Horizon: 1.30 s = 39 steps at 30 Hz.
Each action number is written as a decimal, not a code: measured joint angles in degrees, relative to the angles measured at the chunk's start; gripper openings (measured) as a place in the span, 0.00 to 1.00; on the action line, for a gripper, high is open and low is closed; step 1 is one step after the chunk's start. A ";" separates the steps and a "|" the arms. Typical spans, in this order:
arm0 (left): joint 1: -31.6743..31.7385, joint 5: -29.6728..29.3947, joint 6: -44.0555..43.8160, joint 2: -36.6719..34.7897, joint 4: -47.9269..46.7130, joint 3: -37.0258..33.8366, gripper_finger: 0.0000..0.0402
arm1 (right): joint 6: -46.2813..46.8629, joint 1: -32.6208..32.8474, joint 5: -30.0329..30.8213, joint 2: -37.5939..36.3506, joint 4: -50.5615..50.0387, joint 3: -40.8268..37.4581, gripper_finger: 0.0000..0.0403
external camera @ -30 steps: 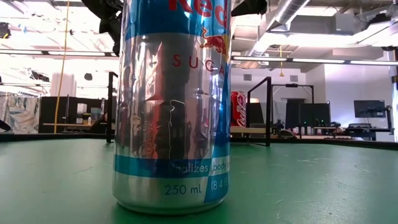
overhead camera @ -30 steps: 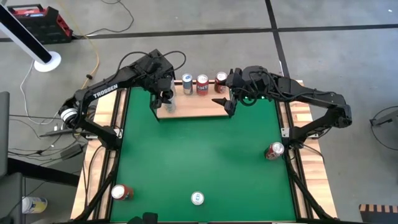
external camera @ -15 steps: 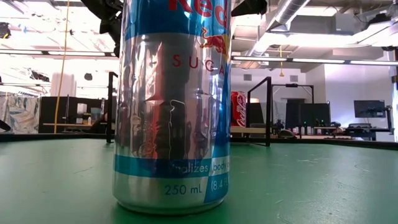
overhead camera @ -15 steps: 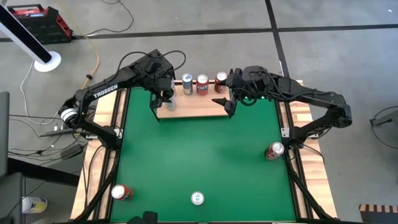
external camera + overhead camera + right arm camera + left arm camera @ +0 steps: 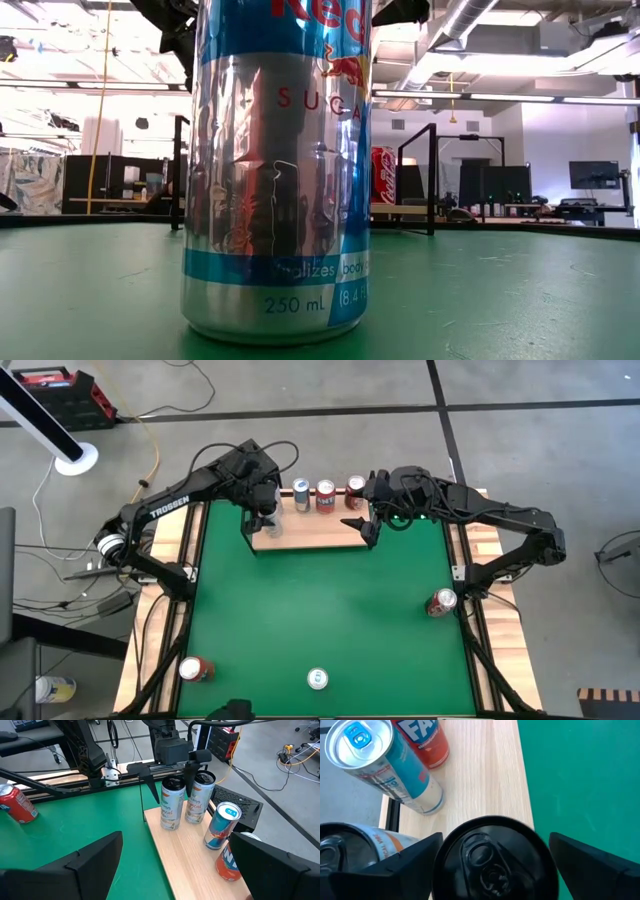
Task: Place canned beverage on shelf
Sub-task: Put the white soda can on the shelf aligned with the other white soda can, then put the blue soda can on the shelf aligned with the other blue soda can
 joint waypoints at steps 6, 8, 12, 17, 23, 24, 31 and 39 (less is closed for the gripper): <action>0.00 0.42 -1.82 0.00 -0.02 0.00 0.81 | 0.00 0.00 0.00 0.00 0.01 0.00 0.97; 0.00 0.68 -2.28 0.00 -0.02 0.00 0.80 | 0.01 0.00 0.00 0.00 0.01 0.00 0.97; 0.00 0.78 -2.40 -0.61 -0.02 0.00 0.79 | 0.81 0.00 0.00 0.00 0.01 0.00 0.97; -0.02 0.82 -2.43 -2.99 -0.01 0.00 0.79 | 0.98 0.00 0.00 0.00 0.03 0.00 0.97; -0.02 0.87 -4.37 -7.09 0.00 0.00 0.79 | 0.96 0.00 0.00 0.00 0.07 0.00 0.97; -0.02 0.91 -4.63 -8.00 0.08 0.00 0.79 | 0.96 -0.03 0.00 0.00 0.07 0.00 0.97; -0.02 1.47 -8.10 -14.08 2.66 0.02 0.79 | 0.95 -0.22 0.02 0.00 0.30 0.00 0.97; -0.68 1.83 -11.85 -18.85 4.34 0.04 0.79 | 1.01 -0.22 0.02 0.00 2.19 0.02 0.97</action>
